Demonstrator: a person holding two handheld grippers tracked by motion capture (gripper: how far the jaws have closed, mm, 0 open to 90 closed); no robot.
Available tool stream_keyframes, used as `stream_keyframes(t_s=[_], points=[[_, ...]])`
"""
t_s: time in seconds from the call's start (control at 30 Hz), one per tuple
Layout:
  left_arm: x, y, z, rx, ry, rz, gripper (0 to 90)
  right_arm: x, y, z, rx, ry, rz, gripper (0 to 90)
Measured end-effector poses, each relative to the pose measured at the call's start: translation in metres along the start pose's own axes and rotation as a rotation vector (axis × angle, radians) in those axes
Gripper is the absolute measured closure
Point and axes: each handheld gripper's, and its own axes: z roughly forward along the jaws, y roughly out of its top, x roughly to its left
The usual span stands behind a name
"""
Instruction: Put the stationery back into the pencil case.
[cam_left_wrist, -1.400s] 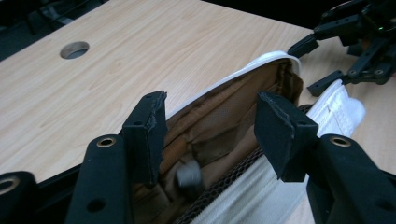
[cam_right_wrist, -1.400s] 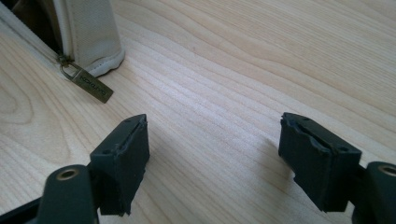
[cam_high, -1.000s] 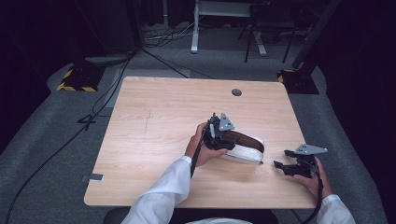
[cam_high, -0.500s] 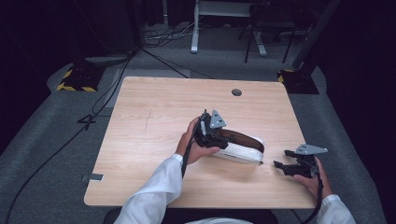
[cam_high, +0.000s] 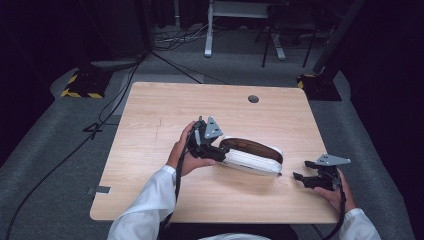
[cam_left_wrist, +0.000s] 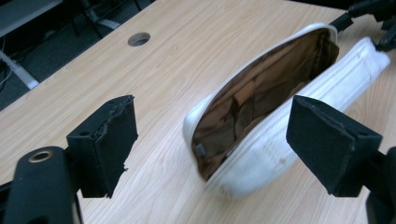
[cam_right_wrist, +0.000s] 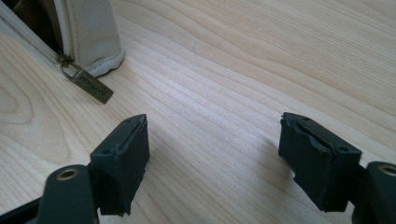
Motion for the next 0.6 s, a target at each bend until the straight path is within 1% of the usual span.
stream_keyframes(t_s=[0.07, 0.1, 0.13, 0.2, 0.23, 0.27, 0.3, 0.33, 0.37, 0.43, 0.47, 0.53, 0.57, 0.6], points=[[0.005, -0.005, -0.006, 0.001, -0.004, -0.001, 16.4, 0.000, 0.000, 0.000, 0.000, -0.001, 0.000, 24.9], [0.007, -0.009, -0.010, 0.012, 0.002, 0.008, 16.2, 0.000, 0.000, 0.000, 0.000, -0.001, 0.001, 24.9], [0.007, -0.009, -0.010, 0.012, 0.002, 0.008, 16.0, 0.000, 0.000, 0.000, 0.000, -0.001, 0.001, 24.9], [0.011, -0.015, -0.017, 0.030, 0.024, 0.017, 16.0, 0.000, 0.000, 0.000, 0.000, -0.001, 0.001, 24.9], [0.013, -0.017, -0.020, 0.038, 0.027, 0.024, 16.0, 0.000, 0.000, 0.000, 0.000, -0.001, 0.001, 24.9], [0.016, -0.026, -0.027, 0.049, 0.041, 0.035, 16.0, 0.000, 0.000, 0.000, 0.000, -0.001, 0.002, 24.9], [0.016, -0.026, -0.027, 0.049, 0.041, 0.035, 16.0, 0.000, 0.000, 0.000, 0.000, -0.001, 0.002, 24.9], [0.017, -0.030, -0.030, 0.060, 0.061, 0.035, 16.0, 0.000, 0.000, 0.000, 0.000, -0.002, 0.002, 25.0], [0.019, -0.035, -0.033, 0.075, 0.072, 0.040, 16.1, 0.000, 0.000, 0.000, 0.000, -0.001, 0.002, 24.9], [0.022, -0.046, -0.039, 0.102, 0.089, 0.036, 16.1, 0.000, 0.000, 0.000, 0.001, -0.002, 0.002, 24.9], [0.025, -0.055, -0.044, 0.127, 0.109, 0.040, 16.2, 0.000, 0.000, 0.000, 0.000, -0.002, 0.002, 24.9], [0.028, -0.065, -0.047, 0.158, 0.120, 0.041, 16.3, 0.000, 0.000, 0.000, 0.001, -0.002, 0.002, 24.9], [0.028, -0.065, -0.047, 0.158, 0.120, 0.041, 16.3, 0.000, 0.000, 0.000, 0.001, -0.002, 0.002, 24.9], [0.031, -0.074, -0.050, 0.165, 0.132, 0.032, 16.3, 0.000, 0.000, 0.000, 0.001, -0.002, 0.002, 24.9]])
